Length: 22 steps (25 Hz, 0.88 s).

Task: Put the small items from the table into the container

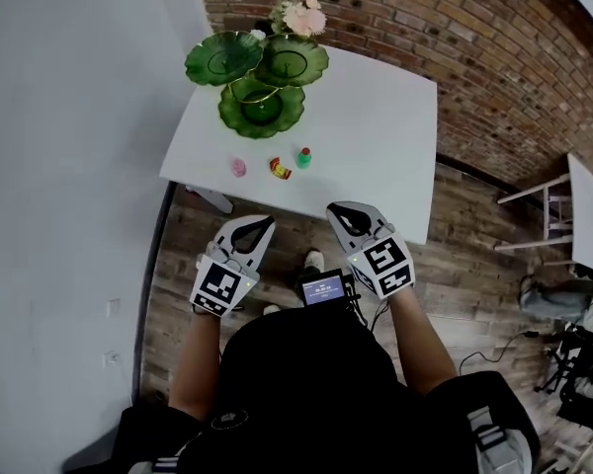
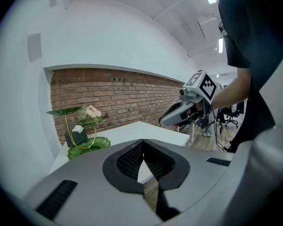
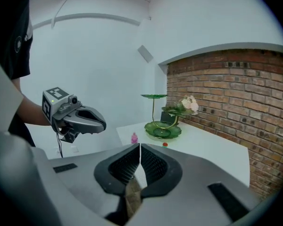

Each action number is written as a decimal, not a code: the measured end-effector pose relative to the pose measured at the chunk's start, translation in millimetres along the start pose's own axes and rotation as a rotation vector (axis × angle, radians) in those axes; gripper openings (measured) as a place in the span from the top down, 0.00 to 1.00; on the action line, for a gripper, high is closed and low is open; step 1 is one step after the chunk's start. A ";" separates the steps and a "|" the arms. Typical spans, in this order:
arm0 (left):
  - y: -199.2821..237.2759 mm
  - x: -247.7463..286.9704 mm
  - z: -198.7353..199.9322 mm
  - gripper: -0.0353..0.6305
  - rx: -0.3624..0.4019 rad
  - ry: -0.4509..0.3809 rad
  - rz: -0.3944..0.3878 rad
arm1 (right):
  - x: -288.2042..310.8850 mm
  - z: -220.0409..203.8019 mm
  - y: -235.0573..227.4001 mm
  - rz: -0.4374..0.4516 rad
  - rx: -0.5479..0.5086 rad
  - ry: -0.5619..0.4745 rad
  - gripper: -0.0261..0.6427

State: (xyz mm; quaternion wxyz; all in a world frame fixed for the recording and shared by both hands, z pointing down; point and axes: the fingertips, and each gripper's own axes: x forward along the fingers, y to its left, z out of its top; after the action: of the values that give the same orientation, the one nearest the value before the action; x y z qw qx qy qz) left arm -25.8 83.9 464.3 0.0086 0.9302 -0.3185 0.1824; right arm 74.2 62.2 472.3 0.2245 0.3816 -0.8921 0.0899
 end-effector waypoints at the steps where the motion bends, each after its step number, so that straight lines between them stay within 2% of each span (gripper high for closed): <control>1: 8.3 8.3 3.8 0.93 0.005 0.005 0.012 | 7.5 2.3 -7.3 0.018 -0.006 0.005 0.94; 4: 31.8 32.0 12.2 0.93 -0.016 0.009 0.053 | 28.4 6.3 -27.6 0.069 -0.027 0.023 0.94; 9: 50.9 58.9 2.8 0.93 -0.087 0.041 0.101 | 57.5 6.8 -53.4 0.142 -0.044 0.051 0.94; 14: 70.1 68.6 -8.0 0.93 -0.116 0.062 0.088 | 80.7 12.2 -59.2 0.154 -0.040 0.063 0.94; 22: 98.1 69.4 -5.0 0.93 -0.087 0.054 0.005 | 98.6 32.1 -57.9 0.088 0.008 0.038 0.94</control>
State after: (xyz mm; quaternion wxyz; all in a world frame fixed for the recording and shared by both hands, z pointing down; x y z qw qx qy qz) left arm -35.1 -34.5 483.1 0.0571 0.9228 -0.3283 0.1936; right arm 45.4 -51.8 489.6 0.2357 0.3410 -0.9033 0.1106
